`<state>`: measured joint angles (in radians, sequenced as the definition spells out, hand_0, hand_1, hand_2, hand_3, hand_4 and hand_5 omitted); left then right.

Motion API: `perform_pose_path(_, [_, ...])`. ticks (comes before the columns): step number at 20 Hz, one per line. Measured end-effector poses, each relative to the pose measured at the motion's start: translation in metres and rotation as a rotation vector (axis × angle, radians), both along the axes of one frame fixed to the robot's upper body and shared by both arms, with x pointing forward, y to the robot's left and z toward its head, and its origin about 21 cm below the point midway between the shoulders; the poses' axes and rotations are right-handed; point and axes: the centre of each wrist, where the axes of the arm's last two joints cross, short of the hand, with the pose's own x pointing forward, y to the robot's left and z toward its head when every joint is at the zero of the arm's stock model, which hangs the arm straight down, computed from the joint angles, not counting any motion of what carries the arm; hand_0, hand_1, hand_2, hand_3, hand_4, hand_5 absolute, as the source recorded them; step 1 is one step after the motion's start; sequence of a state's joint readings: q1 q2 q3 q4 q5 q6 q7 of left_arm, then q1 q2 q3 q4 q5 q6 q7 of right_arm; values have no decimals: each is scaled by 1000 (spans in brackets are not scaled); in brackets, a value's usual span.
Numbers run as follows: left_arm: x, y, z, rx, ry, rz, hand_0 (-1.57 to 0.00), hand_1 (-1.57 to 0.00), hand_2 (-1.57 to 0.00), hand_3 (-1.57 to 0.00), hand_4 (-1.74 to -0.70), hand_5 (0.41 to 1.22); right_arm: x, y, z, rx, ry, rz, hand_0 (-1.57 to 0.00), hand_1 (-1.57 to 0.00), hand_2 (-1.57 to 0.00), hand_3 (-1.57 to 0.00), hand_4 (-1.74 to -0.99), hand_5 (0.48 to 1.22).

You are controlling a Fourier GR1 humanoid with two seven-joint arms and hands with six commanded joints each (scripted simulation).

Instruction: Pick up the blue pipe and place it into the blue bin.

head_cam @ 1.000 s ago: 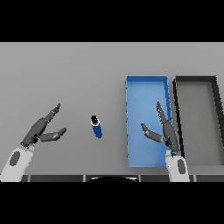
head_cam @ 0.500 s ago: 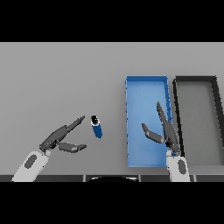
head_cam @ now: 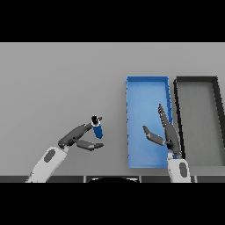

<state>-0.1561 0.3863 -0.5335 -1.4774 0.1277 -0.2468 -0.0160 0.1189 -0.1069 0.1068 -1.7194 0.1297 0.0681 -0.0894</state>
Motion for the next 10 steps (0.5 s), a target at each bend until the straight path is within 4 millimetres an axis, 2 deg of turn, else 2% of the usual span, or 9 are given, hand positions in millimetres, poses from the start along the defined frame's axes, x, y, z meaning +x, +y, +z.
perform_pose_path(3, [11,-12,-8,24,-45,1,1,1,1,1,-1075,445,3,-4,-1,-10,9,-18,1,1,1,1,-1267,598])
perform_pose_path(6, [14,-28,-11,-62,-49,-34,1,1,-19,-18,-1109,507,1,-2,-1,-9,9,-6,1,1,1,1,-1267,600])
perform_pose_path(7, [15,-30,-12,-89,-35,-25,1,-33,-114,-96,-1141,550,2,-1,-4,-13,23,-13,1,1,1,1,-1266,601])
perform_pose_path(8, [19,-35,-14,-107,-23,-7,-17,-160,-290,-255,-1208,607,2,-4,-2,-8,13,-13,1,1,1,1,-1261,600])
perform_pose_path(9, [16,-40,-18,-150,-10,0,-187,-348,-481,-519,-1253,730,1,-2,-2,-6,1,-7,1,1,1,1,-1260,600])
perform_pose_path(10, [19,-40,-17,-178,6,19,-443,-592,-699,-721,-1345,828,3,-2,-1,-10,7,-11,1,1,1,1,-1259,602])
